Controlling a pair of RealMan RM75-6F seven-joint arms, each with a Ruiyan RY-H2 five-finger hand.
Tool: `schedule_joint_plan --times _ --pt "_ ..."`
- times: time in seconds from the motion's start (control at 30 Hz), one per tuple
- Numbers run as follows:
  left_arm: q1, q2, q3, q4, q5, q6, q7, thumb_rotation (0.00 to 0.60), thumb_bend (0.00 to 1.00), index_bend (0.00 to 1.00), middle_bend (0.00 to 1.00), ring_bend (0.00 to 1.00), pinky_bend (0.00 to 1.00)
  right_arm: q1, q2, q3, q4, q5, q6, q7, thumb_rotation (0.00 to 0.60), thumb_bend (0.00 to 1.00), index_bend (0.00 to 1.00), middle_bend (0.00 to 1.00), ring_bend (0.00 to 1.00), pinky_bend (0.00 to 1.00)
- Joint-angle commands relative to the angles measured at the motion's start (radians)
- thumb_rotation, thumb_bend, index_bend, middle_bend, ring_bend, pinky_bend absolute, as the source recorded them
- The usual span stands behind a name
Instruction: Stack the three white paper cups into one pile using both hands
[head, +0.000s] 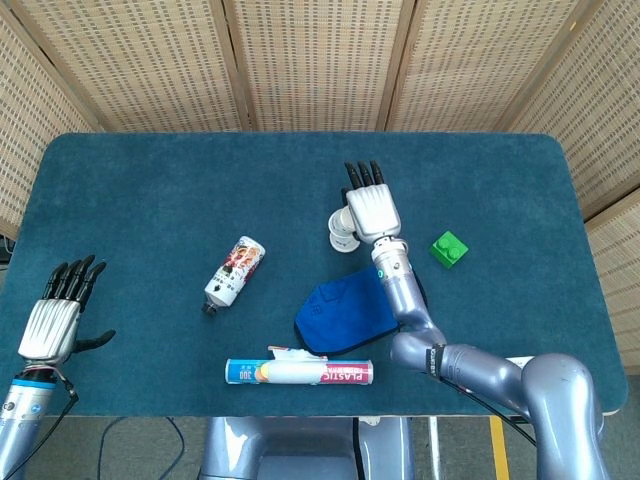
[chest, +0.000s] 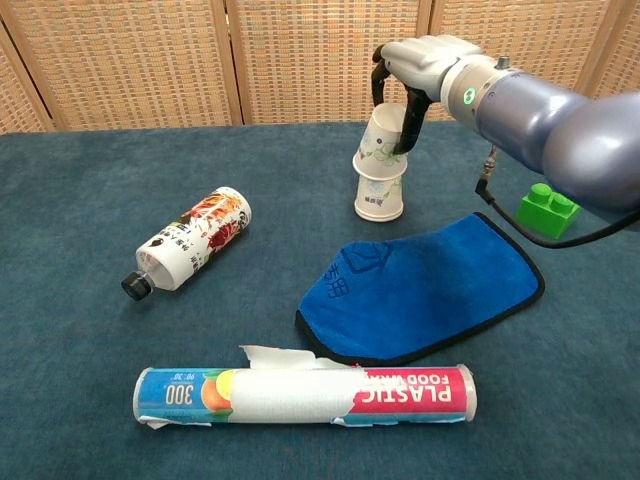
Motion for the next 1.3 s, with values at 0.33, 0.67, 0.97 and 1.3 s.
schedule_joint_plan --times 0.33,0.67,0.97,1.3 --pt "0.001 -0.001 -0.002 0.002 0.002 0.004 0.002 0.600 0.06 0.06 0.00 0.00 0.00 -0.006 0.008 -0.004 -0.021 -0.016 0.023 -0.004 0.600 0.16 0.25 0.04 0.00 0.08" --pt "0.007 0.001 0.000 -0.002 0.006 0.015 0.009 0.600 0.06 0.06 0.00 0.00 0.00 -0.140 0.137 -0.106 -0.236 -0.093 0.121 -0.003 0.600 0.15 0.19 0.00 0.00 0.02" --pt "0.027 0.010 0.004 -0.027 -0.004 0.032 0.051 0.600 0.06 0.03 0.00 0.00 0.00 -0.373 0.302 -0.272 -0.466 -0.225 0.302 0.075 0.600 0.08 0.01 0.00 0.00 0.00" --pt "0.071 0.026 0.018 -0.078 0.006 0.091 0.123 0.600 0.05 0.00 0.00 0.00 0.00 -0.579 0.415 -0.404 -0.532 -0.420 0.476 0.207 0.600 0.07 0.00 0.00 0.00 0.00"
